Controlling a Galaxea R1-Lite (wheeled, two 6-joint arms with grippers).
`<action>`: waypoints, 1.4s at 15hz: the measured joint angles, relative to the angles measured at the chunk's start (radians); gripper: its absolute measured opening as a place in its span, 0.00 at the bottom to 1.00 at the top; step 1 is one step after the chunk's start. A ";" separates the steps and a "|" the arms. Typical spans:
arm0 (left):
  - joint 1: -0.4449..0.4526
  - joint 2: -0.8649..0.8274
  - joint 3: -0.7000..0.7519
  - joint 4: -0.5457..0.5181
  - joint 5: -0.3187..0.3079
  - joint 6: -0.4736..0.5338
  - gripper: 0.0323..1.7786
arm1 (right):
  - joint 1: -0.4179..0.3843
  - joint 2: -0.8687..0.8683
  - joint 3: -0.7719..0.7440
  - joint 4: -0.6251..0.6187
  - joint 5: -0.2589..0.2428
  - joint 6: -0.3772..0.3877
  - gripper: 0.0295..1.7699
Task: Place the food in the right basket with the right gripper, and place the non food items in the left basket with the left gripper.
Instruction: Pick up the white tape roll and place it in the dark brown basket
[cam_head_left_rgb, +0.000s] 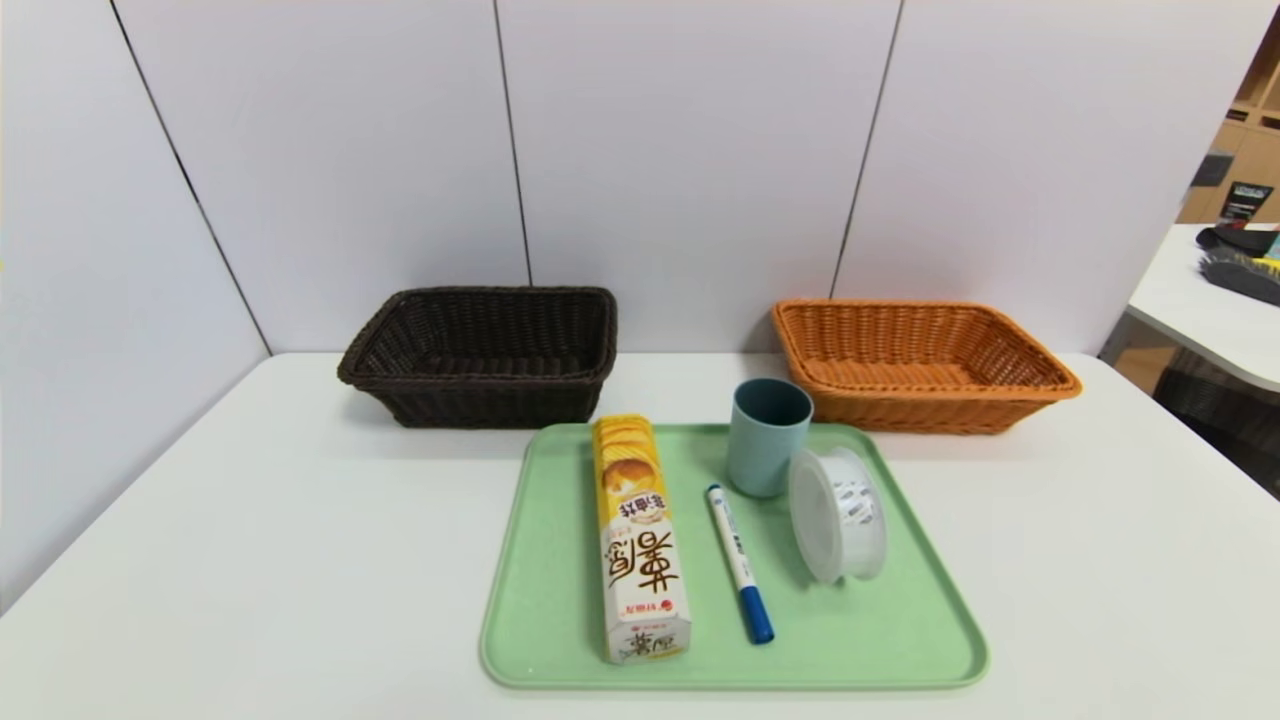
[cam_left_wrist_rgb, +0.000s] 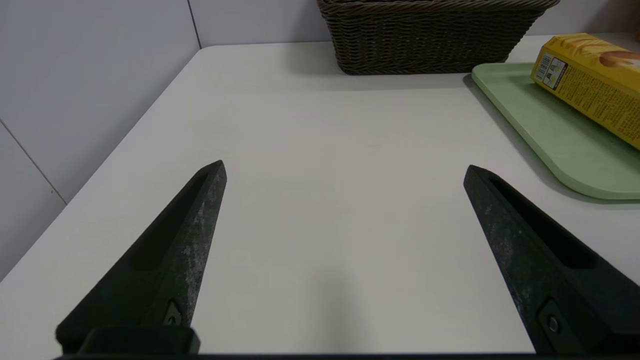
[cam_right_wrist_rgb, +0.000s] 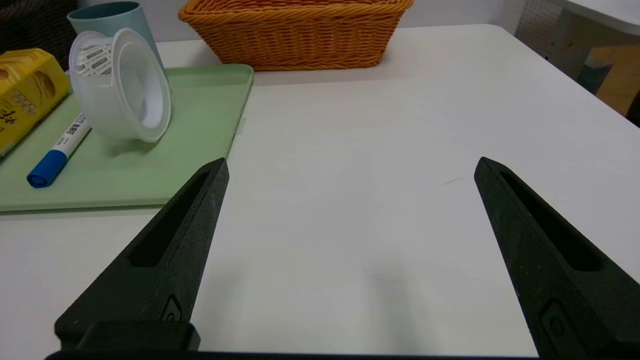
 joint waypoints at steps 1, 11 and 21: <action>0.000 0.000 0.000 -0.001 -0.001 0.000 0.95 | 0.000 0.000 0.000 0.006 0.001 -0.007 0.96; 0.000 0.035 -0.351 0.273 -0.011 0.029 0.95 | 0.001 0.115 -0.356 0.091 0.010 -0.051 0.96; 0.002 0.712 -1.311 0.607 -0.079 0.111 0.95 | 0.002 0.915 -1.559 0.495 0.088 -0.079 0.96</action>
